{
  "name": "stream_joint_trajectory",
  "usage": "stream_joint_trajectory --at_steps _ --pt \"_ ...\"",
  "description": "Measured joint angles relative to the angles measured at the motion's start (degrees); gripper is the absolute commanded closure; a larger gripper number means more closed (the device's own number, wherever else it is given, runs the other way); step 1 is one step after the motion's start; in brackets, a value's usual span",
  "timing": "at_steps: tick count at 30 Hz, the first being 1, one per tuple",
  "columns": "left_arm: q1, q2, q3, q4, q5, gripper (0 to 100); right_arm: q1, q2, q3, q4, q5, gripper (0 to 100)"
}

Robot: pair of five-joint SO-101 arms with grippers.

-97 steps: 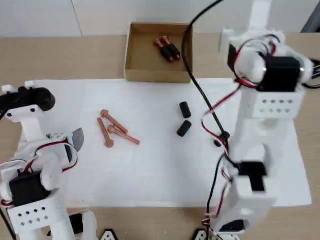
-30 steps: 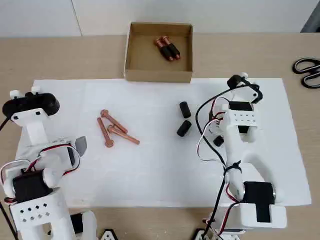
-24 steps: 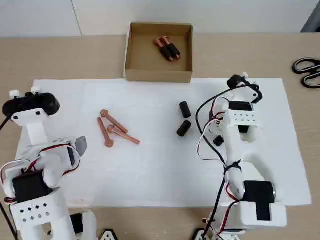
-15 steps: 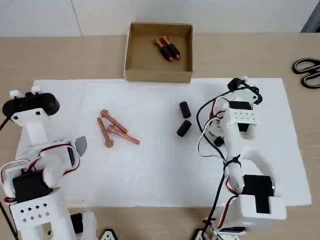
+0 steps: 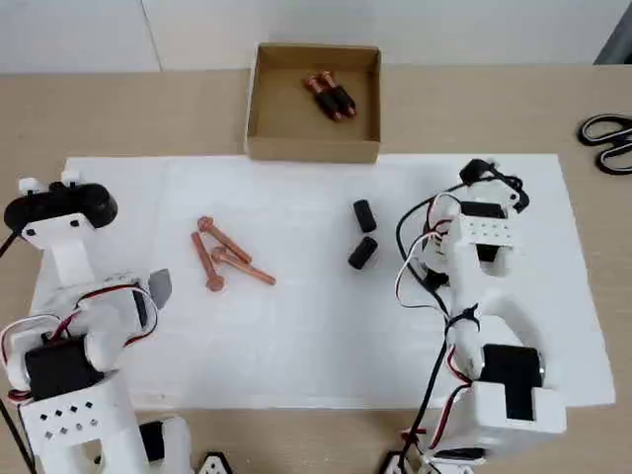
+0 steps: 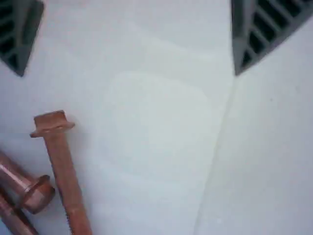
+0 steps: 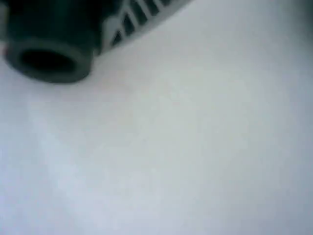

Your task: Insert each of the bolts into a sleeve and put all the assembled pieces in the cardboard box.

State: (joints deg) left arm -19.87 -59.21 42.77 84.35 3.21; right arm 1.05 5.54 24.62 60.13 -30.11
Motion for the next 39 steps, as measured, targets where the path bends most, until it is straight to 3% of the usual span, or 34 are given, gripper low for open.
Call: stream_joint_trajectory --at_steps 17,21,28,34,39 --pt "0.0 0.0 0.0 0.0 0.0 74 3.4 -5.1 -13.7 14.1 9.5 98.7" --pt "0.0 0.0 0.0 0.0 0.0 74 2.8 -8.0 -13.7 14.1 17.6 98.7" --pt "0.0 0.0 -0.1 0.0 0.0 74 -0.4 -14.1 -13.7 14.1 39.0 98.4" --pt "0.0 2.4 -4.7 0.0 0.0 74 -2.4 -14.5 -13.7 14.1 42.0 98.4" --pt "0.5 17.2 -13.5 1.2 0.2 79 -4.4 -14.5 -13.7 14.1 42.2 98.3"
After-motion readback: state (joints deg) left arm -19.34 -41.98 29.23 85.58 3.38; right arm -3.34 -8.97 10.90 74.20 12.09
